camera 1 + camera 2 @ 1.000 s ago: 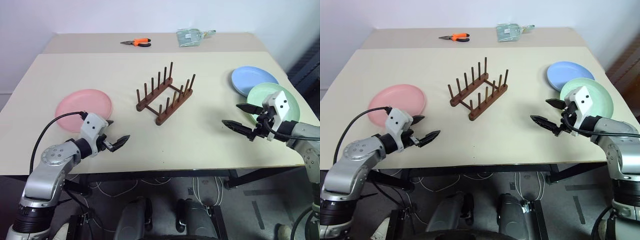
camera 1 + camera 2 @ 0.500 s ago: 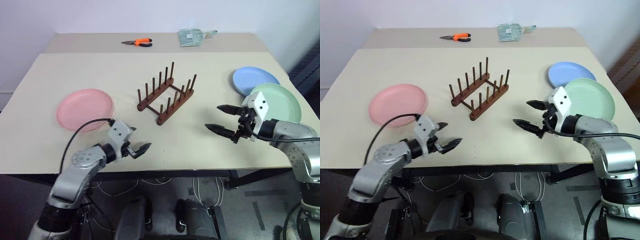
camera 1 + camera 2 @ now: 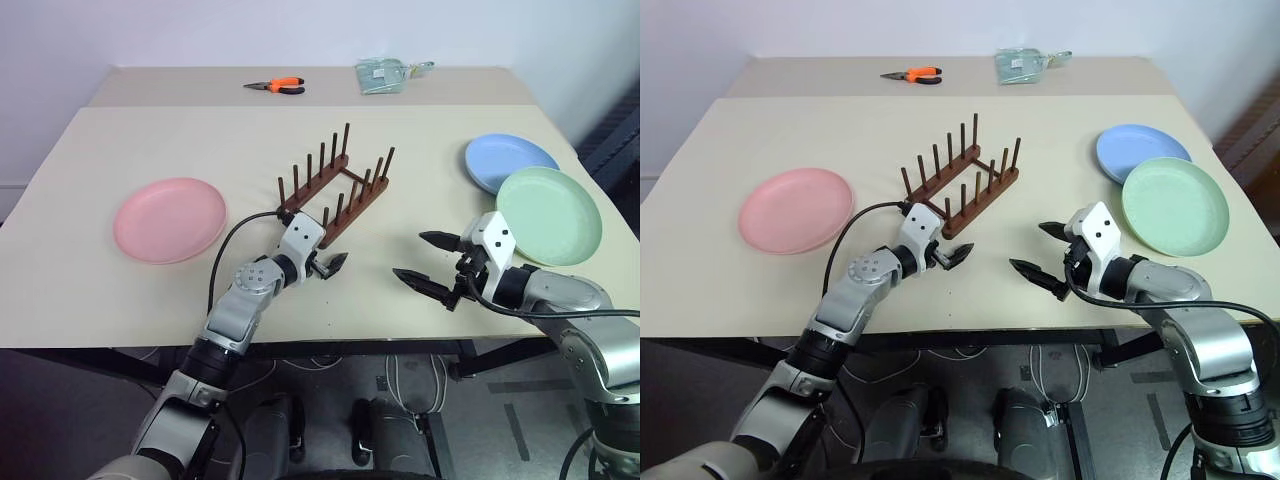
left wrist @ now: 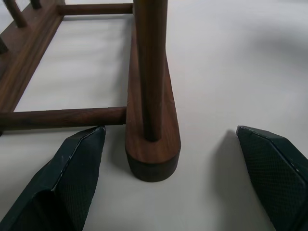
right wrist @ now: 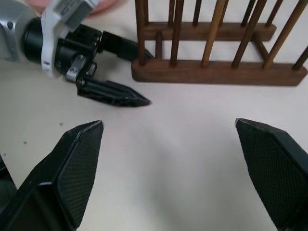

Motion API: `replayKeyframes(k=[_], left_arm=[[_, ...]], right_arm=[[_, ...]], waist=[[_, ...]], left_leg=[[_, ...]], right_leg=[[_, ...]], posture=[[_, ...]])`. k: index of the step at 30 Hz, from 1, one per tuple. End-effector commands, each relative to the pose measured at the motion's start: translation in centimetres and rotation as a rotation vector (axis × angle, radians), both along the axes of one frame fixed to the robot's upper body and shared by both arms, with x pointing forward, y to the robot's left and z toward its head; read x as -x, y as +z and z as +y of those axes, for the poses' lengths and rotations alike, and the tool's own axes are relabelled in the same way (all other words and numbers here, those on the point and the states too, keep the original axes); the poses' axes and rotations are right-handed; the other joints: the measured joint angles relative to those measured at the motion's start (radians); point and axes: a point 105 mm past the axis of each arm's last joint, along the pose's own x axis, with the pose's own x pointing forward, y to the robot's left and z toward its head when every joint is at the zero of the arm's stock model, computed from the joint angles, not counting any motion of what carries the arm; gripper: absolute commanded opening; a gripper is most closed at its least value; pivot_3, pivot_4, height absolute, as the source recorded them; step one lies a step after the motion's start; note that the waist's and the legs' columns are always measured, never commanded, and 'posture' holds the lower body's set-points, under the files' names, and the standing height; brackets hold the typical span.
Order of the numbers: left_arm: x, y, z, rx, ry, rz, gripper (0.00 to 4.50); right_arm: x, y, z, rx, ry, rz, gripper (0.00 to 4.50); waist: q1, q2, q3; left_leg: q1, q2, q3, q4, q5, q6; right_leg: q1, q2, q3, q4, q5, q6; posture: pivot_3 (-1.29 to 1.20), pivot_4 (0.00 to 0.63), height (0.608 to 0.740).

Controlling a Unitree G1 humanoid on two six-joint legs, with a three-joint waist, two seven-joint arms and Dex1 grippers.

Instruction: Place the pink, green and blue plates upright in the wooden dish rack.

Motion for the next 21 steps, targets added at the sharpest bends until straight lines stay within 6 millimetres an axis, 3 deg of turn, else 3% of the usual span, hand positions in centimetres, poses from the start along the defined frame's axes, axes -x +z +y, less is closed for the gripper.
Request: replayKeyframes(k=[1,5,6,12,17,19,21], left_arm=[[0.2,-0.3,-0.2,-0.005,-0.033,0.004,3.13],[0.9,-0.3,0.2,-0.025,-0.101,-0.01,1.06],[1.5,-0.1,0.1,-0.03,-0.163,-0.024,0.79],[3.8,1.2,0.1,-0.052,-0.467,-0.001,0.75],[3.6,0.7,1.0,-0.164,-0.567,-0.029,0.75],[2.2,0.0,2.1,-0.203,-0.505,-0.009,0.75],[1.0,-0.5,3.3,-0.218,-0.431,0.0,1.78]], right_arm=[[0.3,1.2,0.0,0.008,-0.003,-0.069,4.5],[0.4,1.0,-0.4,0.018,-0.017,-0.074,4.5],[0.4,1.0,-0.7,0.026,-0.023,-0.075,4.5],[0.4,1.0,-2.7,0.071,-0.073,-0.083,4.5],[0.4,1.0,-3.5,0.085,-0.093,-0.09,4.5],[0.4,0.9,-3.5,0.086,-0.095,-0.092,4.5],[0.4,0.8,-3.5,0.088,-0.095,-0.094,4.5]], waist=[[0.0,0.0,0.0],[-0.001,0.0,0.0],[-0.001,0.0,0.0],[0.0,0.0,0.0],[-0.001,0.0,0.0],[-0.001,0.0,0.0],[-0.001,0.0,0.0]], left_leg=[[0.0,0.0,0.0,0.001,0.0,0.0],[0.0,0.0,-0.001,0.001,-0.001,0.001],[0.0,0.0,-0.001,0.001,-0.001,0.001],[-0.001,0.0,-0.001,0.002,-0.001,0.001],[-0.001,0.0,-0.001,0.002,-0.001,0.001],[-0.001,0.0,-0.001,0.002,-0.001,0.001],[-0.001,0.0,-0.001,0.003,-0.001,0.001]], right_leg=[[0.0,0.0,0.0,0.0,0.0,0.0],[0.0,0.0,0.0,0.0,0.0,0.0],[0.0,0.0,0.0,0.0,0.0,0.0],[0.0,-0.001,-0.001,0.0,0.0,0.0],[0.0,-0.001,-0.001,-0.001,0.0,0.0],[0.0,-0.001,-0.001,0.0,0.0,0.0],[0.0,-0.001,-0.001,0.0,0.0,0.0]], posture=[[0.0,0.15,0.74],[0.0,0.15,0.74],[0.0,0.15,0.74],[0.0,0.15,0.74],[0.0,0.15,0.74],[0.0,0.15,0.74],[0.0,0.15,0.74]])
